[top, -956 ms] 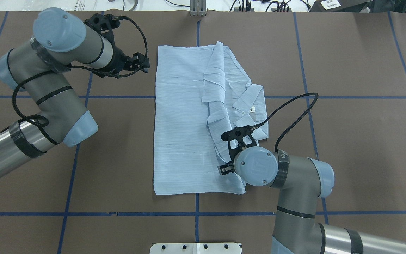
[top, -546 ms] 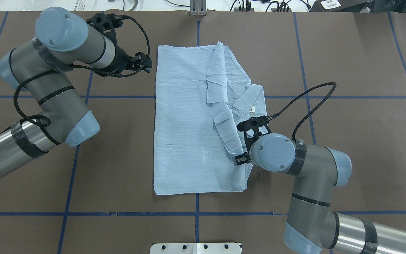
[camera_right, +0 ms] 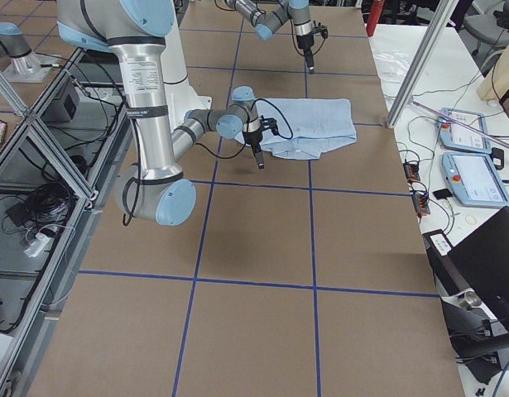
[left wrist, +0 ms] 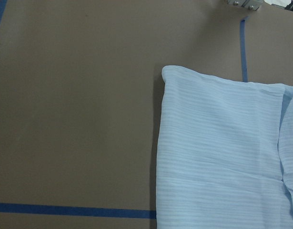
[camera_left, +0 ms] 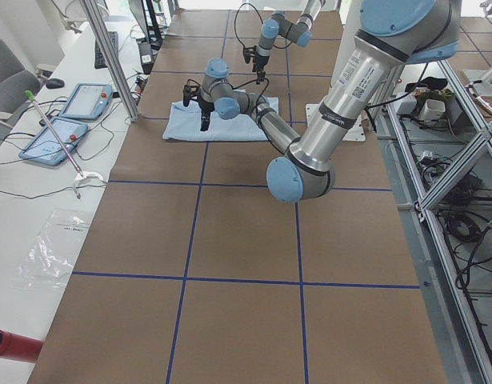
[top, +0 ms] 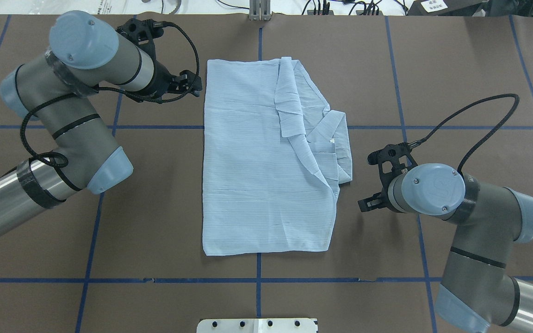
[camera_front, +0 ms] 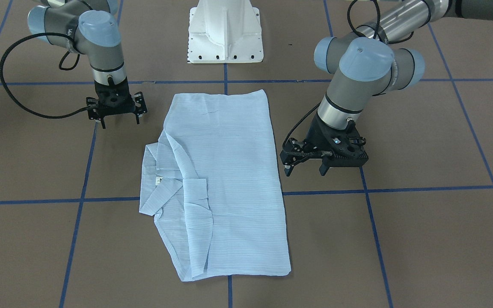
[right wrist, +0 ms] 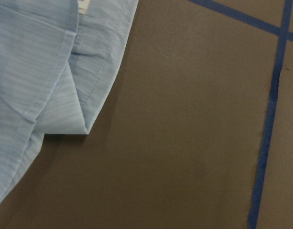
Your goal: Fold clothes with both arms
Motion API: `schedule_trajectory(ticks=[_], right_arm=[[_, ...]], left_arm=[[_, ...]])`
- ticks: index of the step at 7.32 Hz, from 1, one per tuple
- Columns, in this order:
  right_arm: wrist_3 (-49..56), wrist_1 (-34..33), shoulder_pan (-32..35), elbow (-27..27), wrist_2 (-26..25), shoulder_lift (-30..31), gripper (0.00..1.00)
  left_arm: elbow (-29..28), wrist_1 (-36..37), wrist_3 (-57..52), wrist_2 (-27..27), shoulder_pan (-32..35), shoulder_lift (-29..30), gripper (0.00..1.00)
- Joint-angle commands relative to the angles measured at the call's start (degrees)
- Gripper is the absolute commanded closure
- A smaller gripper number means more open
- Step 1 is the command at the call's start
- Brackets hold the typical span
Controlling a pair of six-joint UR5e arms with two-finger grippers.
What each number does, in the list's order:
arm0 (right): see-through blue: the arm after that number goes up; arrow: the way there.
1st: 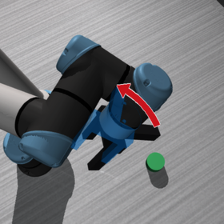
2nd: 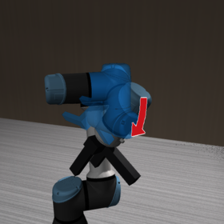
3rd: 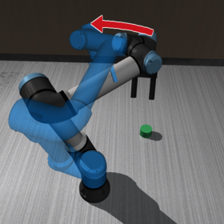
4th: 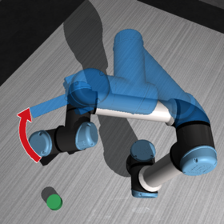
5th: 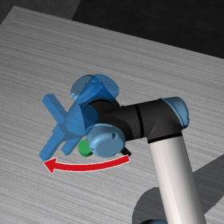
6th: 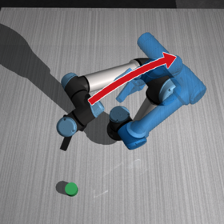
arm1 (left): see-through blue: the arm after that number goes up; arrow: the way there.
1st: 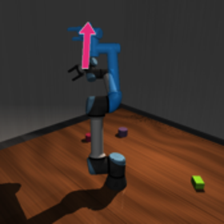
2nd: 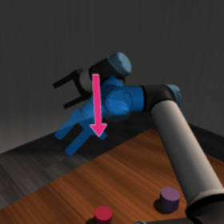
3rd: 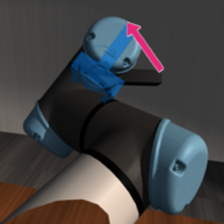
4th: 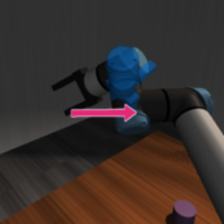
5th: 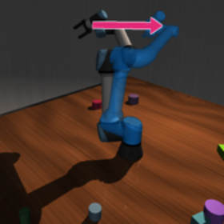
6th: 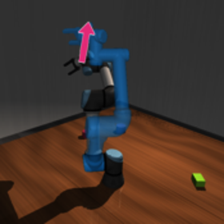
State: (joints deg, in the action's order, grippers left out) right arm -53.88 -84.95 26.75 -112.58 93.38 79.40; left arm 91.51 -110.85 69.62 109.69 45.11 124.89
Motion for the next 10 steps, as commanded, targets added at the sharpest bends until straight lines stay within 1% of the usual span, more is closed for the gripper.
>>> schedule_trajectory(ticks=[1,2,3,4,5,6,7,8,9,10], right_arm=[[0.36,-0.47,2.68,0.33,1.35,-5.88,0.0],[0.36,-0.48,3.04,2.69,1.28,-10.53,0.0],[0.27,-0.39,3.22,6.71,0.93,-15.19,0.0],[0.36,0.22,3.22,10.58,0.75,-18.37,0.0],[0.27,0.23,3.22,16.1,0.57,-22.49,0.0],[0.36,0.31,3.31,19.99,0.23,-25.05,0.0],[0.62,0.31,3.22,21.68,-0.65,-25.95,0.0],[0.53,0.23,3.14,26.05,-1.27,-29.18,0.0],[0.79,0.23,3.22,28.44,-1.27,-30.43,0.0],[1.93,0.23,3.22,28.46,-1.27,-30.35,0.0]], left_arm=[[-0.01,-0.07,-0.01,0.0,-0.02,-0.08,0.0],[-0.01,-0.15,-0.1,0.0,-0.02,-0.08,0.0],[-0.01,-0.07,-0.1,0.0,-0.02,-0.08,0.0],[-0.01,-0.15,-0.27,0.0,-0.02,-0.17,0.0],[-0.01,-0.24,-0.36,0.0,-0.02,-0.34,0.0],[-0.1,-0.24,-0.36,0.0,-0.02,-0.35,0.0],[-0.1,-0.24,-0.36,0.0,-0.02,-0.43,0.0],[-0.19,-0.33,-0.36,0.0,-0.02,-0.43,0.0],[-0.19,-0.33,-0.36,0.0,-0.02,-0.43,0.0],[-0.19,-0.33,-0.36,0.0,-0.2,-0.43,0.0]])
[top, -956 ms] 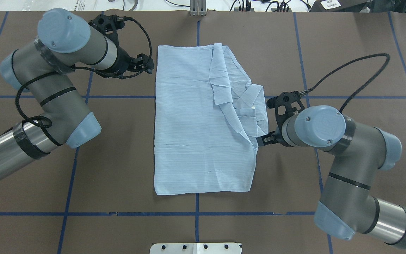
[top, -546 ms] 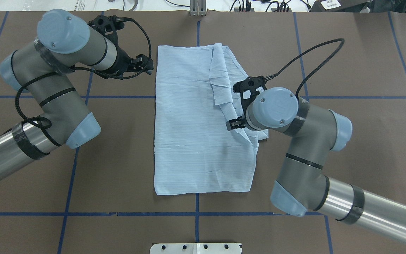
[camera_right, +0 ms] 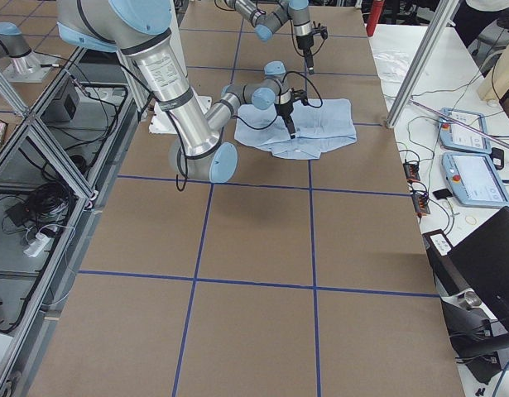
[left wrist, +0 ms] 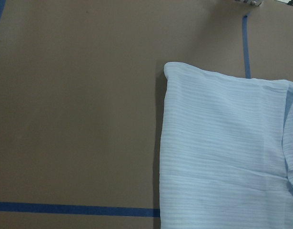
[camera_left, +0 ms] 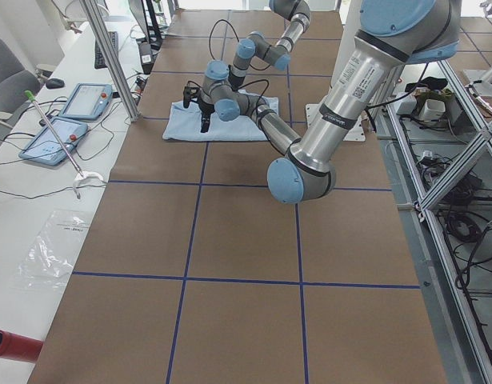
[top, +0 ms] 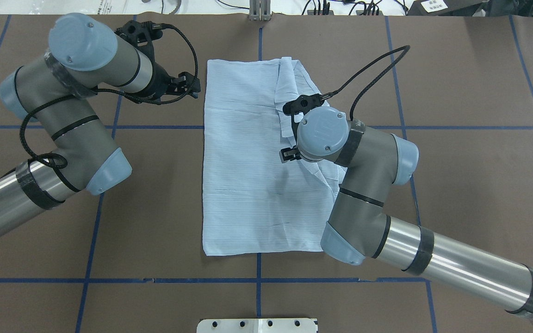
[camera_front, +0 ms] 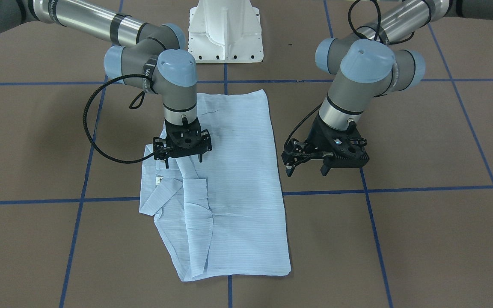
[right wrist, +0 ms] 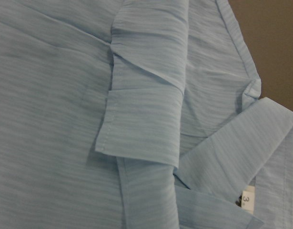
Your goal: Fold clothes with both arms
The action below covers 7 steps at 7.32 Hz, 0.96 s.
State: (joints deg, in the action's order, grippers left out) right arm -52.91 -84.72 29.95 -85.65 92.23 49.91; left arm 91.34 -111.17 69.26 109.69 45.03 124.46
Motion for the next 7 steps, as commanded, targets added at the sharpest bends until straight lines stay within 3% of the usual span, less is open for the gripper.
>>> schedule_trajectory(ticks=[1,7], right_arm=[[1.14,-0.01,0.02,1.63,-0.03,-0.26,0.0],[6.84,0.17,3.26,1.02,1.37,3.69,0.0]], left_arm=[[-0.02,-0.01,0.09,0.0,-0.2,0.08,0.0],[0.07,-0.01,0.35,0.0,-0.55,0.44,0.0]])
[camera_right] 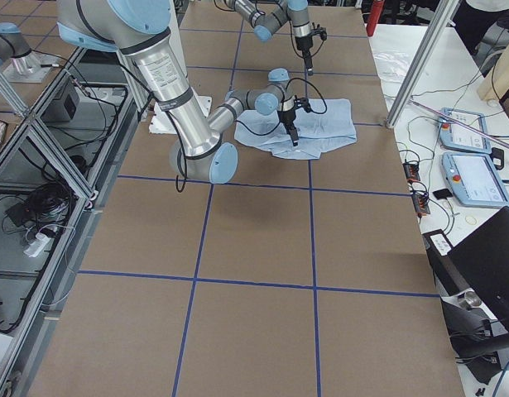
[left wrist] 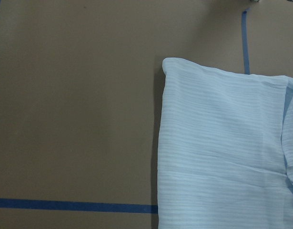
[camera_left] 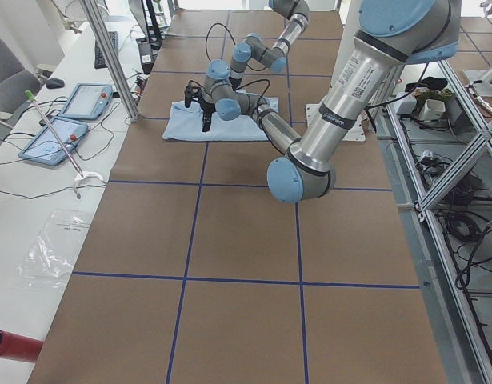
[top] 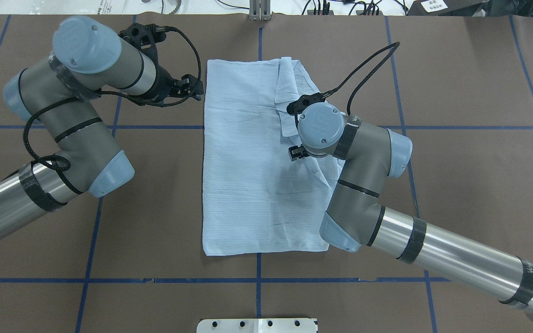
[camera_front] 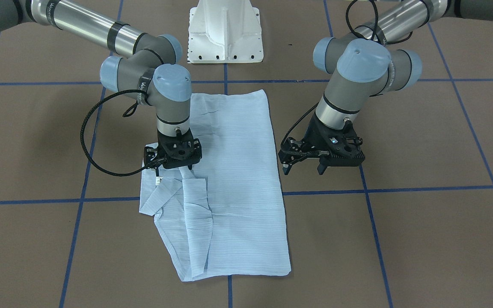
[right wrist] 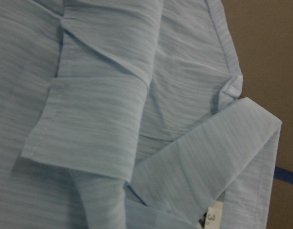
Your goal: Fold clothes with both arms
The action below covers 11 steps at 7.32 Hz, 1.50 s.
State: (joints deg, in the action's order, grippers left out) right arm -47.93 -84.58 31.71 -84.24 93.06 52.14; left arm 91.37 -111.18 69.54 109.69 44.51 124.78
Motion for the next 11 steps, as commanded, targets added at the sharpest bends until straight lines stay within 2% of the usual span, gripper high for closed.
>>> schedule_trajectory(ticks=[1,2,4,7,9,11], right_arm=[[4.84,0.03,4.48,-0.74,3.07,2.35,0.0],[8.78,0.03,7.9,-2.4,6.4,4.88,0.0],[13.11,0.03,11.17,-7.83,8.26,11.47,0.0],[11.99,-0.05,12.77,-10.58,14.67,9.05,0.0],[8.66,-0.14,12.94,-16.09,18.63,10.69,0.0],[-1.32,-0.06,11.64,-22.16,23.02,14.99,0.0]], left_arm=[[0.21,0.09,0.16,0.0,-0.56,0.11,0.0],[0.3,0.0,1.81,0.0,-0.91,0.55,0.0],[0.91,0.44,2.88,0.09,-0.92,1.17,0.0],[1.0,0.44,2.88,0.09,-1.0,1.16,0.0],[5.9,0.96,4.36,0.0,-4.5,0.38,0.0],[7.68,0.88,10.66,-0.96,-10.02,-0.59,0.0]])
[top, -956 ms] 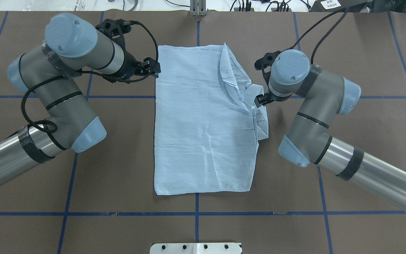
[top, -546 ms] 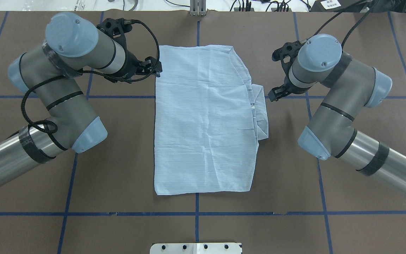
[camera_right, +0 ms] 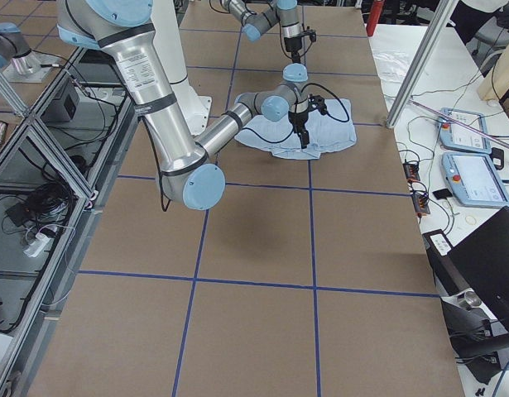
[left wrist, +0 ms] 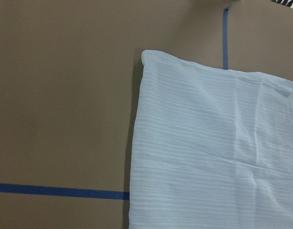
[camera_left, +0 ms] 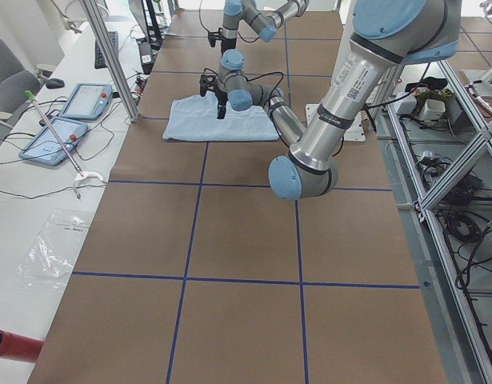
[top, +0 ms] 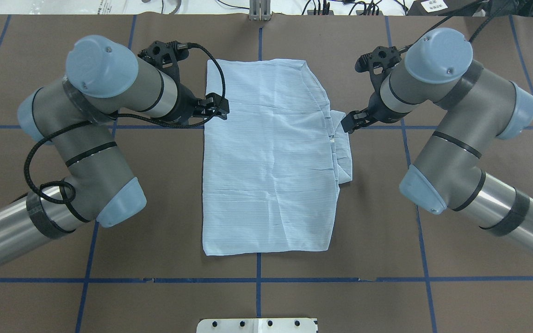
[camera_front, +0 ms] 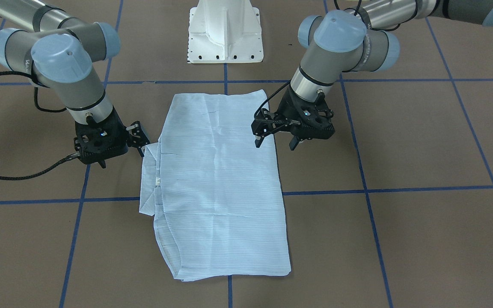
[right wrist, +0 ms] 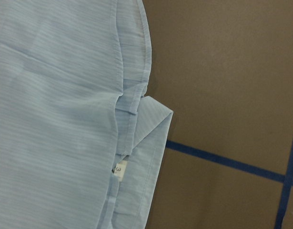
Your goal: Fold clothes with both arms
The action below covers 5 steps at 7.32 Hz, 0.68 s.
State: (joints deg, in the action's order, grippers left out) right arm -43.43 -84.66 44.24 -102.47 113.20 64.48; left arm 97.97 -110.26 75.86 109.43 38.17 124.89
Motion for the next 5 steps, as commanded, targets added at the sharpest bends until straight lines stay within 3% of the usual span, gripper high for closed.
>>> schedule_trajectory(ticks=[1,3,5], right_arm=[[-11.35,0.11,-3.26,-6.58,2.65,5.01,0.0],[-18.67,0.11,-8.8,-12.64,-1.82,8.89,0.0],[-24.22,0.11,-12.15,-13.98,-2.72,9.08,0.0]], left_arm=[[2.82,-0.22,7.69,-3.32,-7.37,-1.83,0.0],[6.25,-0.39,17.79,-11.13,-17.56,-4.82,0.0],[9.16,0.31,21.86,-13.18,-21.72,-9.72,0.0]])
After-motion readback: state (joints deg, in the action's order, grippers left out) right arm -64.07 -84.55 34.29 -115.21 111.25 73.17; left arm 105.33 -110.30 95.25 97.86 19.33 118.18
